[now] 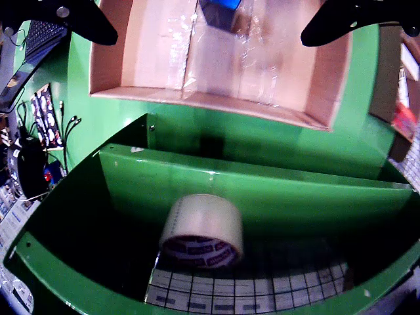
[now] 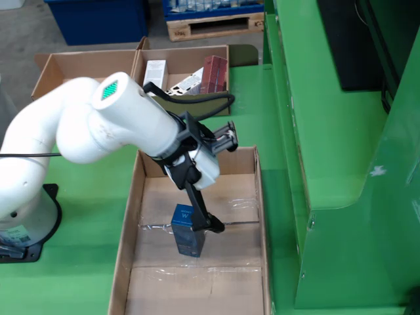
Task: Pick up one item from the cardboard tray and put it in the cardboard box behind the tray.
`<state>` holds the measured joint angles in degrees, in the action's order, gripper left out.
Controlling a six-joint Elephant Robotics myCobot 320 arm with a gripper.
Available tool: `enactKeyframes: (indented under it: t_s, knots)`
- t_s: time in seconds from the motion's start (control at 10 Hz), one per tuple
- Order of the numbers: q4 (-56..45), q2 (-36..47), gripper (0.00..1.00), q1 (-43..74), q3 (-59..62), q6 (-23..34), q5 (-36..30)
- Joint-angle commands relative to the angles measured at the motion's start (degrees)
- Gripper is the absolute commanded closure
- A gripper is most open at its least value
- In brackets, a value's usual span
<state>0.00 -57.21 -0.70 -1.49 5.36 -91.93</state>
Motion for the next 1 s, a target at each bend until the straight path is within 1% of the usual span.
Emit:
enactKeyframes:
  t_s: [0.0, 0.2, 0.5, 0.7, 0.8, 0.9]
  knots:
    - [-4.26, 18.74, 0.00, -0.12, -26.87, 0.18, -0.93]
    - [0.06, 23.78, 0.00, -0.28, -36.48, 0.11, -0.82]
    - [1.97, 25.32, 0.00, -0.22, -40.39, 0.14, -0.92]
    - [2.41, 24.27, 0.00, -0.20, -40.50, 0.22, -1.01]
    - [1.74, 22.54, 0.00, -0.19, -38.51, 0.25, -1.02]
    - [-0.28, 19.19, 0.00, 0.08, -34.10, 0.58, -1.45]
